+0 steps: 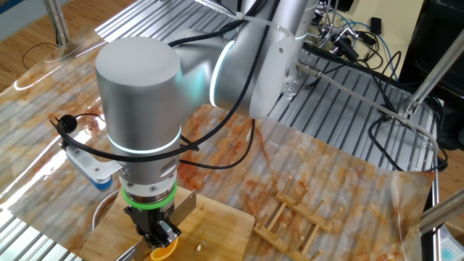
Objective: Chop the orange
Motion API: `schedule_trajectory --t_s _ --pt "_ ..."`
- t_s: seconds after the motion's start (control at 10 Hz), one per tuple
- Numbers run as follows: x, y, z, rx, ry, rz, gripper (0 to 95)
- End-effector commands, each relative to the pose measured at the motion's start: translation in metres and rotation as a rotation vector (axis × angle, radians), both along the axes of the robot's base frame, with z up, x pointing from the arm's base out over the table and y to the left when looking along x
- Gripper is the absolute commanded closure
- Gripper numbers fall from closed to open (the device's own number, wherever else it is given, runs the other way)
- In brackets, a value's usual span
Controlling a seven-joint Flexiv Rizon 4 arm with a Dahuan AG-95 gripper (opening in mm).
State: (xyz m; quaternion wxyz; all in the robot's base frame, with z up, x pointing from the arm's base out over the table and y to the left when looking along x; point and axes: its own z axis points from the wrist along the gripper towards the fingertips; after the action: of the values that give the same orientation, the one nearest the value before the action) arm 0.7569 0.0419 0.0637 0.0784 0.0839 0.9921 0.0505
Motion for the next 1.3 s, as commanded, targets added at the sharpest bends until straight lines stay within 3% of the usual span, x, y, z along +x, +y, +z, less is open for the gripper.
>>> schedule_trajectory --t_s 0.1,0.6,0.9,1.1,1.3 --pt "0.001 0.001 -0.016 0.002 0.002 -0.002 95.0" --pt "0.002 0.001 -0.008 0.0 0.013 -0.004 95.0" --pt "0.001 0.002 -0.022 0.003 0.003 -0.005 95.0" --pt "0.002 0.001 -0.014 0.004 0.011 -0.004 95.0" --pt "0.002 0.001 -0.013 0.001 0.014 -0.004 95.0"
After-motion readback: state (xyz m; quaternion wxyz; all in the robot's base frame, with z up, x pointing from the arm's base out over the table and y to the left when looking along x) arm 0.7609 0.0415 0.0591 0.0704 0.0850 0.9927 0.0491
